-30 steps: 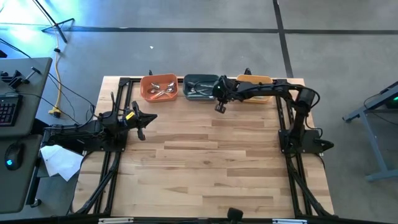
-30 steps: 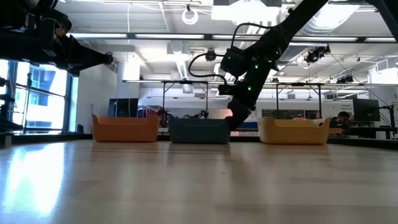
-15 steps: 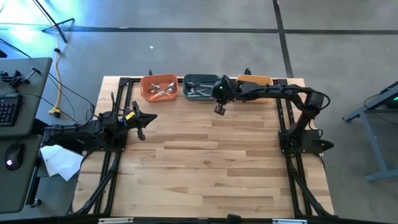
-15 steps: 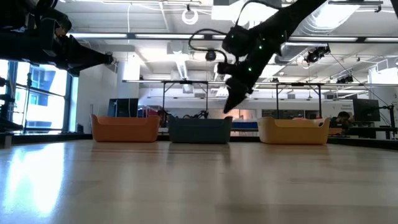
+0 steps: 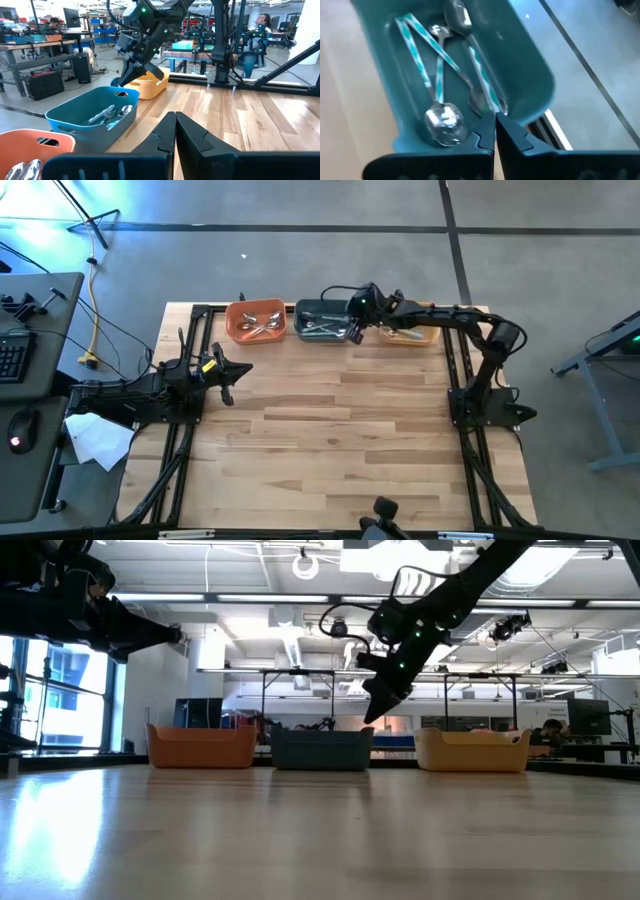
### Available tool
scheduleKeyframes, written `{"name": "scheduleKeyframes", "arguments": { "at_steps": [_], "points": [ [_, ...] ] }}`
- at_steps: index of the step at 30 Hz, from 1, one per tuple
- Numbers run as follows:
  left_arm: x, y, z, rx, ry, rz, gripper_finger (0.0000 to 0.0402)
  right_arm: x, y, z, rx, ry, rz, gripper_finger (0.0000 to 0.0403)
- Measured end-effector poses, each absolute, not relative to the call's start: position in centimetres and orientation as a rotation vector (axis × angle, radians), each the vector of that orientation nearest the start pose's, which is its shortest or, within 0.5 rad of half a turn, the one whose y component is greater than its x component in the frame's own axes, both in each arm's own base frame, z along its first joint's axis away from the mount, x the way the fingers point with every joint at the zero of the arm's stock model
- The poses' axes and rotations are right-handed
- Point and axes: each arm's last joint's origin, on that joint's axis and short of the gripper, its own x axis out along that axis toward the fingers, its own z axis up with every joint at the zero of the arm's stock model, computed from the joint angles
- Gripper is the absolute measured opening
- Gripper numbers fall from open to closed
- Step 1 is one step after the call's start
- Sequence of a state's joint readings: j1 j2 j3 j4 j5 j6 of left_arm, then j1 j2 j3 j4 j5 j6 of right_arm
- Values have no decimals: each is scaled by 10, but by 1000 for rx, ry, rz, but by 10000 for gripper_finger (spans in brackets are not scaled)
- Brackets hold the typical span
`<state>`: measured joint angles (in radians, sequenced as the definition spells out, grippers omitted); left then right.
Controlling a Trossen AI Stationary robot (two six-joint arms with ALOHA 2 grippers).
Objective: Sort silverware by color (type)
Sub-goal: Adjust the blue bin
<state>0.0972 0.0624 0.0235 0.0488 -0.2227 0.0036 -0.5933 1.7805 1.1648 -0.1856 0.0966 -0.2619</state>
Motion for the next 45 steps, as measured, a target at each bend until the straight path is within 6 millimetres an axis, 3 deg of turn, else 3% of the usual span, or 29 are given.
{"name": "scheduleKeyframes", "arguments": {
  "at_steps": [13, 24, 40, 45],
  "points": [
    [99, 16, 171, 3, -10, 320, 3, 312, -219, 202, -22, 798, -524, 0],
    [99, 16, 171, 3, -9, 320, 3, 314, -223, 184, -10, 859, -500, 0],
    [99, 16, 171, 3, -9, 320, 3, 310, -222, 183, 3, 904, -553, 0],
    [99, 16, 171, 3, -9, 320, 3, 308, -221, 192, -16, 886, -572, 0]
  ]
}}
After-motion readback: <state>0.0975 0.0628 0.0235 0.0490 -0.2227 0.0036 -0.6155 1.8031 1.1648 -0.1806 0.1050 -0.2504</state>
